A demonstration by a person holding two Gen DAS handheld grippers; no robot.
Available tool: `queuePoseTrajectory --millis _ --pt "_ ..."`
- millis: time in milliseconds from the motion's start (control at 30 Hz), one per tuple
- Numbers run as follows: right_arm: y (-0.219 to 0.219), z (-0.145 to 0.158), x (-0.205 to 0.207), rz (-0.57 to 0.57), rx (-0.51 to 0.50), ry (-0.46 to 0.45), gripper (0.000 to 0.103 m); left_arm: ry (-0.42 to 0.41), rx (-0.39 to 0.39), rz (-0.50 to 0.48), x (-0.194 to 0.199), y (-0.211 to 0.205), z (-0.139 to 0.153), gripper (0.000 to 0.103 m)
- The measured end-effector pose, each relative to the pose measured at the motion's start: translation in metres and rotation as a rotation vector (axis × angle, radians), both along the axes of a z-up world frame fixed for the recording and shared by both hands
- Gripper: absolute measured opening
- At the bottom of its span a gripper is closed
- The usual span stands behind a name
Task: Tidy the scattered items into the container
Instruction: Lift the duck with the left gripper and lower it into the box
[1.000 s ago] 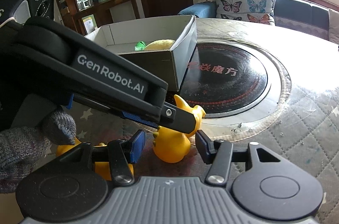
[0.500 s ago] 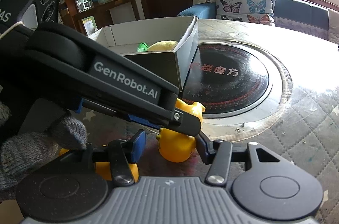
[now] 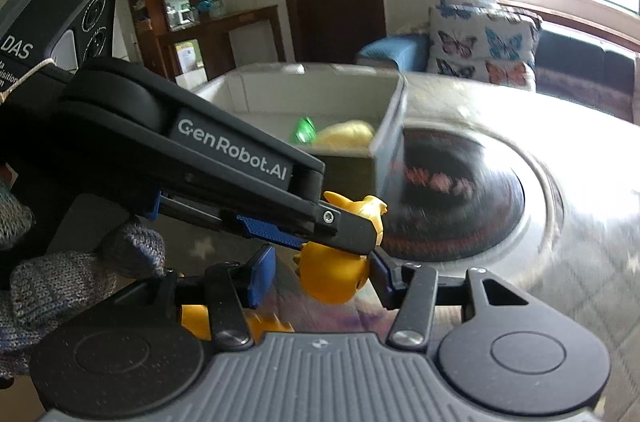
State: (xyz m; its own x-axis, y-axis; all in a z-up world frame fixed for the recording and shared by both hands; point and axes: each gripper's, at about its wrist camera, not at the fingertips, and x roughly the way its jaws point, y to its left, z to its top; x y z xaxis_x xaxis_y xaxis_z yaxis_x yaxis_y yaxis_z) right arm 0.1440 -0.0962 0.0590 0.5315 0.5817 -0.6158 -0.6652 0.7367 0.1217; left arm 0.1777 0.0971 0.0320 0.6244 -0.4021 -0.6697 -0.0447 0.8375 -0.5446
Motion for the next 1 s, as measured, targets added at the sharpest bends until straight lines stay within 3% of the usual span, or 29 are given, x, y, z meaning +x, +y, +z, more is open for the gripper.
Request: queuePoseTrajectory --millis 233,433,733,1000 --pt "0.046 0.032 0.015 0.079 0.005 -0.097 0.052 -0.090 0.001 0.103 0.003 0.043 0.033 0.035" --pt "0.098 0.041 0.042 0.152 0.006 -0.131 0.052 -0.108 -0.005 0.199 0.024 0.086 0.042 0.035" --pt "0.150 0.021 0.096 0.217 -0.020 -0.023 0.052 -0.022 -0.043 0.274 0.059 0.132 0.016 0.035" --pt "0.167 -0.006 0.124 0.218 -0.044 0.061 0.052 0.041 -0.059 0.307 0.076 0.151 -0.010 0.035"
